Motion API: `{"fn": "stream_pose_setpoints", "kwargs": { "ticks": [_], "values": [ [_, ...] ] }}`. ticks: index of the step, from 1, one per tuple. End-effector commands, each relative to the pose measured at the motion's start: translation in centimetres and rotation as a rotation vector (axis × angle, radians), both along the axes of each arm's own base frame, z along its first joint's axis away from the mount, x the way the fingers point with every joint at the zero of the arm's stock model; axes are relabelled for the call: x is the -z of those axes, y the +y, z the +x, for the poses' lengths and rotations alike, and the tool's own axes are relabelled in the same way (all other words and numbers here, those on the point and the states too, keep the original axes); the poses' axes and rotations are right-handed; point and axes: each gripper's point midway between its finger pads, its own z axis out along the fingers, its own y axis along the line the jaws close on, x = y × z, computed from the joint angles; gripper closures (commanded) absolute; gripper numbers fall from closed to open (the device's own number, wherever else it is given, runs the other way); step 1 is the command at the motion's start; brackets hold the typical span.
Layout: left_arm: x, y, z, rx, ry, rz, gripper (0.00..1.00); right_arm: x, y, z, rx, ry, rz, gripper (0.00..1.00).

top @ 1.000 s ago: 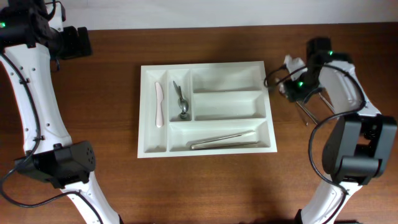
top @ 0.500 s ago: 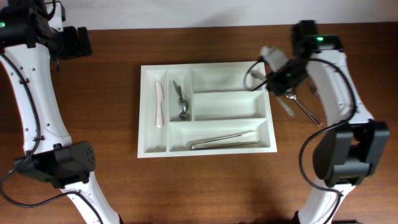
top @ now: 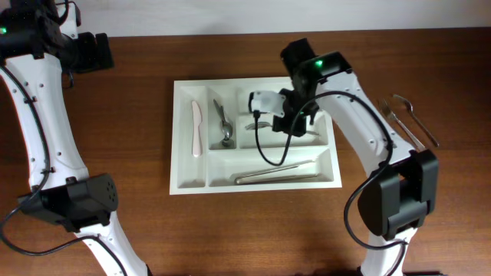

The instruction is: Pack container

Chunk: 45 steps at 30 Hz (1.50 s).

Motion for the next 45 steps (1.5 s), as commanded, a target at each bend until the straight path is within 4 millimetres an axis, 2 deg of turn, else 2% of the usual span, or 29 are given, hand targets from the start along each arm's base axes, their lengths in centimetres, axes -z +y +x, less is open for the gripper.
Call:
{"fn": "stream_pose_setpoints", "kwargs": {
  "ticks": [1,10,11,13,14,16,19,21,23,24,26,27,28,29,30,31,34,39,45],
  "values": [
    [-0.8,0.1,-0.2,-0.008,-0.02,-0.003,0.01,-0.6,0.2,0.9,-0.088,-0.078,0.003,0.96],
    [-0.8,0.1,-0.2,-0.008,-0.02,-0.003,0.01,1.6,-0.2,2.6,-0.078,-0.101,-0.051,0.96],
    [-0.8,0.1,-0.2,-0.007,-0.02,-0.003,0.01,1.8,-0.2,2.6,-0.078,-0.098,-0.052,0.91],
    [-0.8,0.1,-0.2,-0.008,-0.02,-0.003,0.01,2.1,-0.2,2.6,-0.069,-0.086,-0.054,0.75],
    [-0.8,0.1,-0.2,-0.007,-0.02,-0.003,0.01,2.2,-0.2,2.6,-0.062,-0.082,-0.055,0.56],
    [-0.8,0.1,-0.2,-0.008,-0.02,-0.003,0.01,2.3,-0.2,2.6,-0.026,-0.069,-0.055,0.3],
    [-0.8,0.1,-0.2,-0.008,-0.02,-0.003,0.01,2.4,-1.2,3.2,0.062,-0.072,-0.105,0.2],
    [-0.8,0.1,-0.2,-0.008,-0.02,-0.003,0.01,2.2,-2.2,3.8,0.152,-0.077,-0.135,0.19],
    [-0.8,0.1,-0.2,-0.008,-0.02,-0.003,0.01,1.5,-3.8,4.5,0.291,-0.073,-0.154,0.18],
    [-0.8,0.1,-0.2,-0.008,-0.02,-0.003,0.01,0.7,-5.6,5.1,0.425,-0.059,-0.153,0.16],
    [-0.8,0.1,-0.2,-0.007,-0.02,-0.003,0.01,-0.3,-7.9,5.8,0.581,-0.041,-0.136,0.17],
    [-0.8,0.1,-0.2,-0.008,-0.02,-0.003,0.01,-0.9,-10.8,6.0,0.732,-0.009,-0.128,0.19],
    [-0.8,0.1,-0.2,-0.008,-0.02,-0.003,0.01,-1.1,-12.2,5.8,0.785,0.008,-0.13,0.2],
    [-0.8,0.1,-0.2,-0.008,-0.02,-0.003,0.01,-1.1,-15.2,5.3,0.865,0.047,-0.144,0.22],
    [-0.8,0.1,-0.2,-0.008,-0.02,-0.003,0.01,-1.1,-16.8,5.0,0.899,0.067,-0.153,0.23],
    [-0.8,0.1,-0.2,-0.008,-0.02,-0.003,0.01,-0.9,-19.5,4.5,0.949,0.09,-0.163,0.24],
    [-0.8,0.1,-0.2,-0.008,-0.02,-0.003,0.01,-0.8,-22.8,4.4,1.012,0.098,-0.164,0.25],
    [-0.8,0.1,-0.2,-0.008,-0.02,-0.003,0.01,0.1,-26.1,4.5,1.058,0.096,-0.148,0.29],
    [-0.8,0.1,-0.2,-0.008,-0.02,-0.003,0.01,3.1,-27.4,4.9,1.042,0.065,-0.148,0.3]
  ]
}}
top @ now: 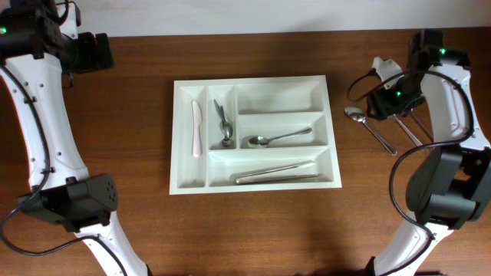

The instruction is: Pack container

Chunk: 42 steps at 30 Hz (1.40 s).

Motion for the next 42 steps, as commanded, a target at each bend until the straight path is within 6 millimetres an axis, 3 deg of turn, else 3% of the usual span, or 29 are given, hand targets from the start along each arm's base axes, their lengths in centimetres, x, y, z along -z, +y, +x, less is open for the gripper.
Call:
{"fn": "stream_pose_setpoints", "kwargs": {
  "ticks": [1,7,17,42],
  "values": [
    [-0.8,0.1,-0.2,-0.008,-0.02,-0.002,0.01,1.6,0.1,-0.5,-0.051,-0.017,-0.004,0.3],
    [-0.8,0.1,-0.2,-0.008,-0.02,-0.002,0.01,4.8,-0.1,0.2,-0.056,-0.067,-0.017,0.32],
    [-0.8,0.1,-0.2,-0.008,-0.02,-0.002,0.01,9.6,0.4,-1.4,-0.059,-0.047,-0.007,0.32],
    [-0.8,0.1,-0.2,-0.008,-0.02,-0.002,0.01,10.6,0.5,-1.0,-0.057,-0.048,0.011,0.33]
  ]
}}
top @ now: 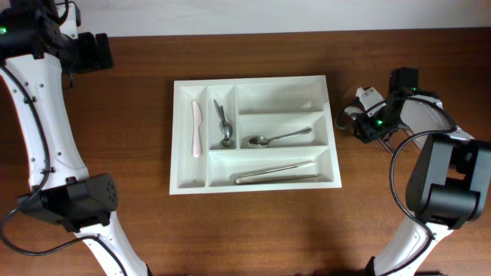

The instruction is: Pack container

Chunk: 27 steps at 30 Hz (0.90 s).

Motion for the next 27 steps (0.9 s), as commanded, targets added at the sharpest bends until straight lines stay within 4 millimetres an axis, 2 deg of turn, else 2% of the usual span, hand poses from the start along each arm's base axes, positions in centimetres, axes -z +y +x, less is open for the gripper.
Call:
{"fn": "stream_pose_setpoints", "kwargs": {
  "ticks": [1,8,19,21,22,23,27],
  "values": [
    [-0.8,0.1,-0.2,-0.008,-0.02,-0.002,0.01,0.7,0.1,-0.1,0.002,0.007,0.019,0.33],
    [-0.8,0.1,-0.2,-0.008,-0.02,-0.003,0.01,1.1,0.0,-0.3,0.005,0.017,0.021,0.33],
    [-0.8,0.1,-0.2,-0.007,-0.02,-0.003,0.01,3.6,0.1,-0.7,0.006,0.065,0.029,0.35],
    [-0.8,0.1,-0.2,-0.008,-0.02,-0.002,0.01,3.6,0.1,-0.7,0.006,0.065,0.029,0.64],
    [-0.8,0.1,-0.2,-0.007,-0.02,-0.003,0.01,3.5,0.1,-0.7,0.007,0.063,0.029,0.84],
    [-0.8,0.1,-0.2,-0.008,-0.02,-0.002,0.01,3.5,0.1,-0.7,0.007,0.063,0.029,0.89],
    [-0.8,0.1,-0.2,-0.008,-0.02,-0.002,0.01,3.0,0.2,-0.4,0.012,0.063,0.034,0.96]
  ]
}}
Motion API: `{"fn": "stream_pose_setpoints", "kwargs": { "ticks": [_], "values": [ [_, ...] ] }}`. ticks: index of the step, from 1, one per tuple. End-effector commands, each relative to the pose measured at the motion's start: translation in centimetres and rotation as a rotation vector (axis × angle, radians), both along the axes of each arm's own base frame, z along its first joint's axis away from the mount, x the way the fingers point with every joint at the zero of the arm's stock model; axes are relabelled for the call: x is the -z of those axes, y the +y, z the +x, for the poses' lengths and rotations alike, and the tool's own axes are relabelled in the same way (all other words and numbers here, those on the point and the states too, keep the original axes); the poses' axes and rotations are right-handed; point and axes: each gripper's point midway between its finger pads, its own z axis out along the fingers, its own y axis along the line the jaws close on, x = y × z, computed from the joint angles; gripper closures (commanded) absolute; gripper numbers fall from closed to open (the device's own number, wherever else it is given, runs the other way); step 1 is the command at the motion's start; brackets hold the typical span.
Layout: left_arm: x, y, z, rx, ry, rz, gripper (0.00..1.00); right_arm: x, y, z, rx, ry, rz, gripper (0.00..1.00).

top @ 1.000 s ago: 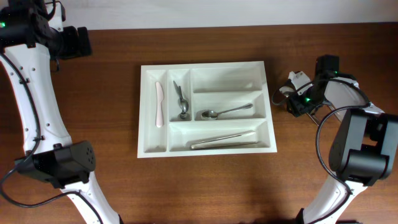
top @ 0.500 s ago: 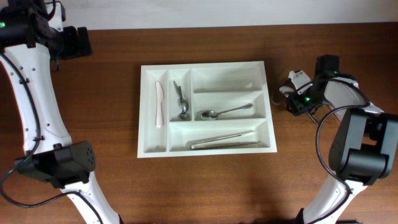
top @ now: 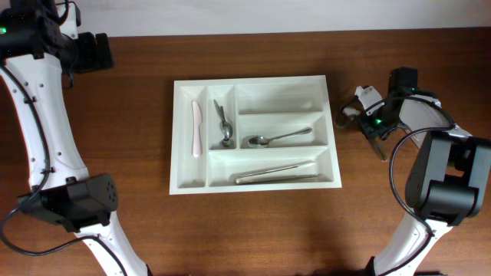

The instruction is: Pack container

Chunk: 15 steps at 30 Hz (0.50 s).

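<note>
The white compartment tray (top: 331, 130) lies at the table's centre. It holds a white knife (top: 196, 128) in the left slot and metal cutlery (top: 223, 124) in the slot beside it. A spoon (top: 278, 139) lies in the middle right compartment, and long metal pieces (top: 276, 173) fill the front one. My right gripper (top: 367, 123) is low over the table, right of the tray, on top of loose cutlery. One metal handle (top: 379, 149) sticks out from under it. Its fingers are hidden. My left arm (top: 90, 50) stays at the far left corner.
The tray's back right compartment (top: 280, 96) has nothing in it. A black cable (top: 395, 165) loops along the right arm beside the tray's right side. Bare wooden table (top: 253, 230) surrounds the tray.
My right gripper has barely shifted over the loose cutlery right of the tray. A little more of one handle now shows below it. The tray's contents and the left arm are unchanged.
My right gripper was first inside the tray's middle right compartment. Then it was away at the right over loose cutlery, and a spoon lay in that compartment. After that it was down on the cutlery nearest the tray, where it remains.
</note>
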Motion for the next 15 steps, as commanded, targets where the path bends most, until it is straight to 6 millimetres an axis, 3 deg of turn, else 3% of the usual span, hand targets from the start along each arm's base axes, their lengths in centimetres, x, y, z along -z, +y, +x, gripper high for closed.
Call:
{"fn": "stream_pose_setpoints", "kwargs": {
  "ticks": [1,5,8,12,15],
  "values": [
    [-0.8,0.1,-0.2,-0.007,-0.02,-0.003,0.01,2.1,-0.1,-1.0,0.014,0.075,0.01,0.96],
    [-0.8,0.1,-0.2,-0.008,-0.02,-0.003,0.01,0.8,0.4,-0.4,0.008,0.069,0.041,0.96],
    [-0.8,0.1,-0.2,-0.008,-0.02,-0.002,0.01,-1.2,0.2,0.5,0.01,0.061,0.046,0.96],
    [-0.8,0.1,-0.2,-0.008,-0.02,-0.003,0.01,-7.7,0.4,3.4,0.027,-0.029,0.077,0.96],
    [-0.8,0.1,-0.2,-0.007,-0.02,-0.003,0.01,-12.2,1.3,4.3,0.006,-0.072,0.104,0.96]
  ]
}}
